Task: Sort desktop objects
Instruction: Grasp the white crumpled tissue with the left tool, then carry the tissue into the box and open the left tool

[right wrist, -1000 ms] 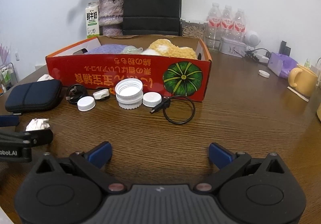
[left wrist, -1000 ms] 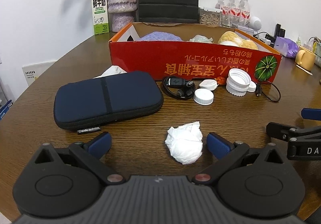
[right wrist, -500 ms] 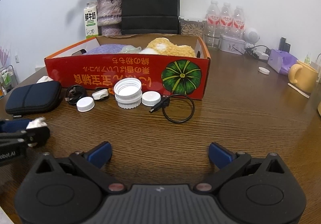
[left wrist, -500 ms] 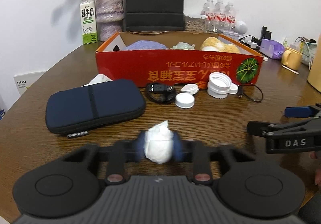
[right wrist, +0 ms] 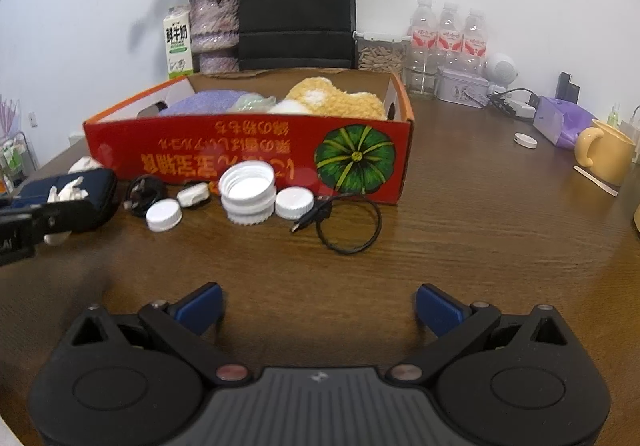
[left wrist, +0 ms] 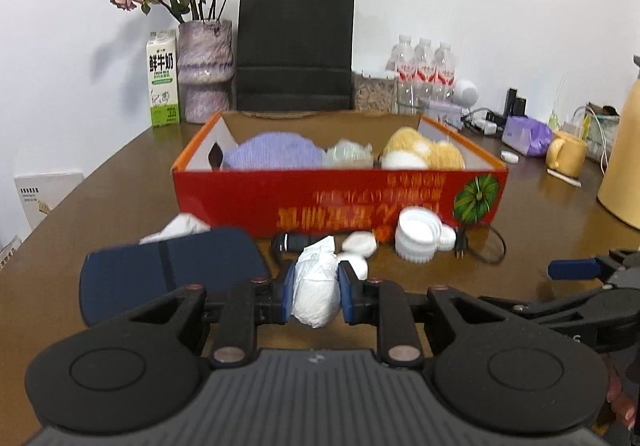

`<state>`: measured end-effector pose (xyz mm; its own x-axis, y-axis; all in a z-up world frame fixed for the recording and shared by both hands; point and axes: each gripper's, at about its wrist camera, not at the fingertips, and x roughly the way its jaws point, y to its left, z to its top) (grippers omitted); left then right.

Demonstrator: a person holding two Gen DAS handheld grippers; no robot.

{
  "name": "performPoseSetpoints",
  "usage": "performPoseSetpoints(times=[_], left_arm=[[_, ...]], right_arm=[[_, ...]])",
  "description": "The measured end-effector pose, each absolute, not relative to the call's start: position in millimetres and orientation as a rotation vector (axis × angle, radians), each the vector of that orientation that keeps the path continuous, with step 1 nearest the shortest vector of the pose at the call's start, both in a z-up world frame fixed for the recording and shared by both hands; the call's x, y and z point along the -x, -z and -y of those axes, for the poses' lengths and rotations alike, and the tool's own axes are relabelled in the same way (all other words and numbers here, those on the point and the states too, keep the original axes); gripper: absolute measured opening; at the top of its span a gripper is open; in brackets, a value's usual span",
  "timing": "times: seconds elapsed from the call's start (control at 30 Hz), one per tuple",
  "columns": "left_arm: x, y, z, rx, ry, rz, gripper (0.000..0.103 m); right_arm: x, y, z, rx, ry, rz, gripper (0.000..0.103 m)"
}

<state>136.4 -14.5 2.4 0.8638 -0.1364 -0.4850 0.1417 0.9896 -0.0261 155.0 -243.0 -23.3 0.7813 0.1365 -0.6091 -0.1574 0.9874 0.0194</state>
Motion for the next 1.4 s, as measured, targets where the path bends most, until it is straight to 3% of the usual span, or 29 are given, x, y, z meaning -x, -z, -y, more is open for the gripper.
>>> performPoseSetpoints(times=[0.27, 0.43, 0.6, 0.73, 0.83, 0.93, 0.97, 1.0, 1.4], left_arm=[[-167.9, -7.3, 16.9, 0.009, 0.146, -0.483, 0.023], [-191.3, -3.1, 14.0, 0.028, 0.132, -0.501, 0.023], [-207.5, 5.4, 9.9, 0.050, 0.128, -0.526, 0.023], [-214.7, 12.1, 8.0, 0.064, 0.135, -0.544, 0.023], [-215.8, 16.2, 8.7, 0.067, 0.139, -0.550, 0.023], [-214.6, 17.3, 9.0, 0.065, 0.140, -0.542, 0.023], [-214.2, 17.6, 9.7, 0.064, 0.138, -0.540, 0.023], [-213.9, 18.0, 9.9, 0.062, 0.136, -0.538, 0.023], [-209.7, 16.4, 10.4, 0.069, 0.137, -0.511, 0.023]], right_arm=[[-192.1, 15.5, 264.3, 0.005, -0.094, -0.638, 0.102], [-214.1, 15.0, 268.9, 0.031, -0.092, -0.647, 0.087], [-228.3, 23.6, 271.9, 0.027, -0.110, -0.671, 0.065], [-228.2, 25.9, 268.2, 0.029, -0.143, -0.654, 0.062], [-227.1, 25.3, 268.1, 0.023, -0.154, -0.647, 0.048], [-226.3, 24.6, 268.6, 0.019, -0.157, -0.640, 0.022], [-225.8, 24.2, 269.3, 0.015, -0.163, -0.639, 0.008], [-225.4, 24.2, 269.7, 0.009, -0.171, -0.639, 0.006], [-194.7, 15.3, 266.0, 0.012, -0.201, -0.524, 0.002]])
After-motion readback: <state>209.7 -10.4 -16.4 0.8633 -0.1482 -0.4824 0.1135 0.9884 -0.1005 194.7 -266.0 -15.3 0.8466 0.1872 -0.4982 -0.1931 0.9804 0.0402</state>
